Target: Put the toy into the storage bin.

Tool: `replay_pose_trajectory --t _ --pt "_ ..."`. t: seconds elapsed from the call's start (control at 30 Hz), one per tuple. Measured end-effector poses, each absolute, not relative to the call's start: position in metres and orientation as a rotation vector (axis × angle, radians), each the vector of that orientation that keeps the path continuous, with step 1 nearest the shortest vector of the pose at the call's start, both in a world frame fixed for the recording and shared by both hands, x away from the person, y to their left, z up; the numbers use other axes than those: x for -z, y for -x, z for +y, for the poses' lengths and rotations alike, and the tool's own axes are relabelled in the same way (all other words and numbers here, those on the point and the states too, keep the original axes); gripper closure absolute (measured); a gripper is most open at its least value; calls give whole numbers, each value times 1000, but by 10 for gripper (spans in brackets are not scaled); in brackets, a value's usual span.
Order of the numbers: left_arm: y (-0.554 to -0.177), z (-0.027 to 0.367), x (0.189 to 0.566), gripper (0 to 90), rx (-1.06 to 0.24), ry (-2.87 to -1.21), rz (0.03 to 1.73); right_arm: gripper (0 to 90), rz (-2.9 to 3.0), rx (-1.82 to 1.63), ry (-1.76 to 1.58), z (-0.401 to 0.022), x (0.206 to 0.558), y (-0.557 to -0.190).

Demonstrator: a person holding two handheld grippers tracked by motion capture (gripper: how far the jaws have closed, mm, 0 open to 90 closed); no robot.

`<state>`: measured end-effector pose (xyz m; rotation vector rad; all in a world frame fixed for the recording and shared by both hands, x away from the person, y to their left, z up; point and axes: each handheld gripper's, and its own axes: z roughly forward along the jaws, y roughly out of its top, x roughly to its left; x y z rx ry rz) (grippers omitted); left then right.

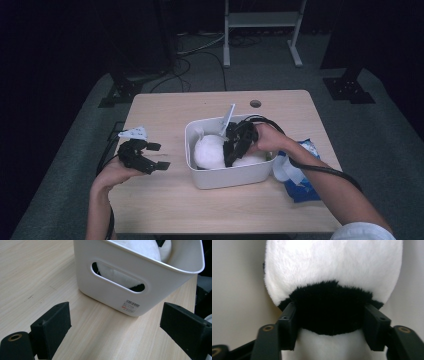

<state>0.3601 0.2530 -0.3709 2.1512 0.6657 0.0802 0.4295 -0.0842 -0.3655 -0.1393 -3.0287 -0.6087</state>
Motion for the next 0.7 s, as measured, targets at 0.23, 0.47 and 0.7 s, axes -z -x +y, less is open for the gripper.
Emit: replay_pose_trajectory --t 0.23,0.47,0.7 --pt "-360 251 371 83 -79 -2159 661 283 -3041 578 188 -84 362 -430" --pt "-360 252 372 83 -78 -2158 664 245 -3047 575 204 -84 361 -429" --pt "-361 252 374 83 -78 -2167 669 274 -3016 657 261 -95 350 -430"
